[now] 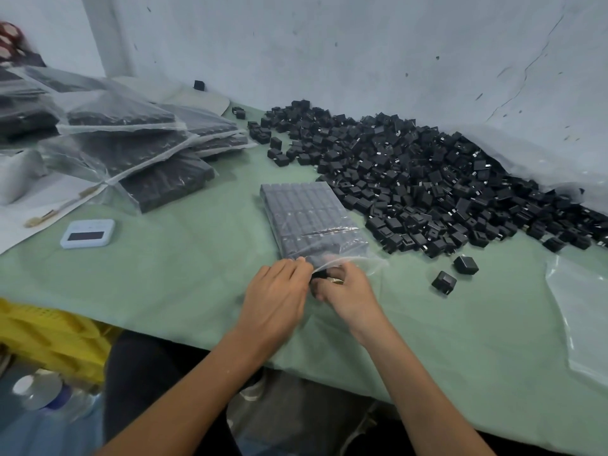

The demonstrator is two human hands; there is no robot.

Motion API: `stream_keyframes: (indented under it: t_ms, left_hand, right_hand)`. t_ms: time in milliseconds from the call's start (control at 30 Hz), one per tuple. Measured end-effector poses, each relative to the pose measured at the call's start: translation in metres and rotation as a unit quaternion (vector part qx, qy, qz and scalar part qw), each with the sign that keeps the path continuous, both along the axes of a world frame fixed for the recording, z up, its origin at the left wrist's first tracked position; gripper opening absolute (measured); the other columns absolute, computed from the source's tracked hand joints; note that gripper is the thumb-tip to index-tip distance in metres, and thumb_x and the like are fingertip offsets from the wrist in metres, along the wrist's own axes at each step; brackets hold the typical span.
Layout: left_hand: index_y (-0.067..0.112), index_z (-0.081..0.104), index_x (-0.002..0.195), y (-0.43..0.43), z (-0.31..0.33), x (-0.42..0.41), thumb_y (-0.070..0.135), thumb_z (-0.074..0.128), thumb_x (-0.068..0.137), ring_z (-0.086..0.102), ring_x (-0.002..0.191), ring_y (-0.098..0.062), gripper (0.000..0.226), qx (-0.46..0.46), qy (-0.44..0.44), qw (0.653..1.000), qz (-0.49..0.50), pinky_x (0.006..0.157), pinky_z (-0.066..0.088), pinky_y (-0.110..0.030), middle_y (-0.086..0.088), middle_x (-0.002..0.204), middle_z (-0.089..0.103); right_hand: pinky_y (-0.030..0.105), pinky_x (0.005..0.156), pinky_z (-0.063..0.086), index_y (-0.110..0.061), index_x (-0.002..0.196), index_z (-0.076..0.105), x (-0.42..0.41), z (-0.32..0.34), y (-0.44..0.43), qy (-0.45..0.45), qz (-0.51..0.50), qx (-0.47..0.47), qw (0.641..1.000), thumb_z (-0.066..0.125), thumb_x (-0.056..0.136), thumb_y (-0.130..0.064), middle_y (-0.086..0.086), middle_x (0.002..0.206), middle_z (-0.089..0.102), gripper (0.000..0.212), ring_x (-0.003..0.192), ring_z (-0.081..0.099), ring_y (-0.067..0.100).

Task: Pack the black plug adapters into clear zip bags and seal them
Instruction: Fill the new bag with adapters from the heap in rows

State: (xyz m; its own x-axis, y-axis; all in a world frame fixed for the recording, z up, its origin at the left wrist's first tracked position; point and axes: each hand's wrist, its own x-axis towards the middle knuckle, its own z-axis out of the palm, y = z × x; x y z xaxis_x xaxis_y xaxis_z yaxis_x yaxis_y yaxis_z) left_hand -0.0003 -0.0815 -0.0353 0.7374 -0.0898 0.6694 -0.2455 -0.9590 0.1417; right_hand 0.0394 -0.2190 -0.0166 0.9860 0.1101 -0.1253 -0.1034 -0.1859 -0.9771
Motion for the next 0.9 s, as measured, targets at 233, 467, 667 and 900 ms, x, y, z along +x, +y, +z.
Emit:
stream_keyframes:
  t_ms: [233, 467, 667, 900]
  left_hand:
    - [0.013, 0.067, 0.096, 0.001, -0.001, -0.001, 0.011, 0.068, 0.088, 0.063, 0.085, -0.025, 0.009, -0.003, 0.01, 1.0, -0.021, 0.069, 0.045, -0.035, -0.002, 0.091, 0.065]
    - [0.015, 0.054, 0.122, 0.012, -0.001, -0.008, 0.021, 0.072, 0.081, 0.054, 0.111, -0.022, 0.046, -0.18, 0.112, 0.975, -0.063, 0.096, 0.039, -0.026, -0.002, 0.123, 0.058]
    - [0.023, 0.049, 0.126, 0.022, -0.007, -0.006, 0.033, 0.08, 0.077, 0.05, 0.111, -0.015, 0.059, -0.264, 0.17, 0.949, -0.021, 0.092, 0.031, -0.017, 0.007, 0.119, 0.057]
    - [0.009, 0.058, 0.134, 0.016, -0.006, -0.012, 0.013, 0.07, 0.085, 0.054, 0.123, -0.026, 0.051, -0.101, 0.099, 0.984, -0.106, 0.107, 0.041, -0.037, -0.006, 0.135, 0.057]
  right_hand:
    - [0.026, 0.048, 0.049, -0.013, 0.086, 0.064, 0.005, -0.01, 0.001, -0.032, -0.075, 0.0, 0.997, 0.055, 0.09, -0.014, 0.008, 0.073, 0.07, 0.01, 0.053, 0.064, 0.019]
    - [0.036, 0.055, 0.054, -0.034, 0.108, 0.069, 0.008, -0.017, 0.002, -0.096, 0.008, -0.093, 0.991, 0.056, 0.088, -0.036, 0.003, 0.068, 0.066, 0.024, 0.047, 0.062, 0.02]
    - [0.027, 0.046, 0.048, -0.02, 0.088, 0.058, 0.009, -0.023, 0.002, -0.06, -0.076, -0.06, 0.994, 0.067, 0.085, -0.037, 0.001, 0.082, 0.069, 0.019, 0.052, 0.065, 0.02]
    - [0.035, 0.087, 0.051, -0.025, 0.106, 0.069, 0.006, -0.024, 0.001, -0.117, -0.079, -0.132, 0.981, 0.06, 0.095, -0.03, 0.003, 0.107, 0.057, 0.015, 0.09, 0.065, 0.022]
